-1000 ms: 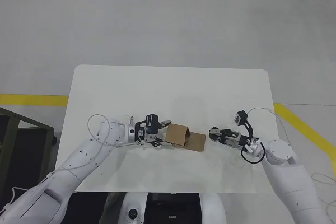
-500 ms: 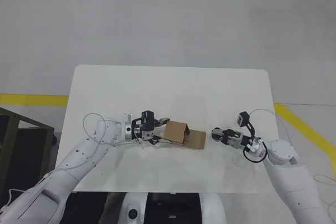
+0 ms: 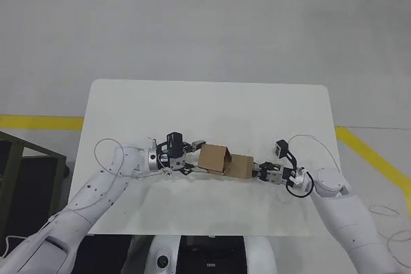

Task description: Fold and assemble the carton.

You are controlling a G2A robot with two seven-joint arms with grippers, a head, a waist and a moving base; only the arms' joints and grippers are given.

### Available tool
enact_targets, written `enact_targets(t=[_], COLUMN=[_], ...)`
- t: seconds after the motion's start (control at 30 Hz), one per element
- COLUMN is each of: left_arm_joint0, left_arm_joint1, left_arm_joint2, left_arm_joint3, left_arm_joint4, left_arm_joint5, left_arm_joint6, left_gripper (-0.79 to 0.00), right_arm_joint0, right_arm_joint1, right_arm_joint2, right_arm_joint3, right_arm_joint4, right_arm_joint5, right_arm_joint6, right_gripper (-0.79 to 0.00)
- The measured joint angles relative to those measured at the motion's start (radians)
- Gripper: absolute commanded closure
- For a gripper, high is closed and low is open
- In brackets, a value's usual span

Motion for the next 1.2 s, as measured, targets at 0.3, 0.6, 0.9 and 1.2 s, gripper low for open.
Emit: enact_targets(t=[0.3,0.6,0.9,1.2], left_arm_joint0=[-0.019,-0.028,-0.036,-0.051], left_arm_joint1=[-0.010,-0.017,-0.023,-0.032], left_arm_joint2=[0.020,0.032,0.045,0.061], left_arm_joint3=[0.013,0.002,0.024,0.060], left_arm_joint4=[0.016,0.020,0.007,-0.003], left_arm_joint5=[0.038,0.047,0.031,0.014], left_arm_joint6=[-0.073,-0.105,-0.127,-0.143], left_gripper=[-0.493,-0.496,-0.502,-0.536], right_arm_joint0=[0.031,0.061,0.073,0.088], right_arm_joint1=[-0.004,-0.013,-0.014,-0.016], right_arm_joint2=[-0.038,-0.070,-0.075,-0.094], right_arm_joint3=[-0.043,-0.062,-0.043,-0.044], right_arm_joint4=[-0.049,-0.048,-0.051,-0.103], right_arm_joint5=[0.046,0.056,-0.004,-0.067], right_arm_joint6=[-0.002,0.006,0.020,0.014], right_gripper=[0.000,0.000,0.000,-0.006])
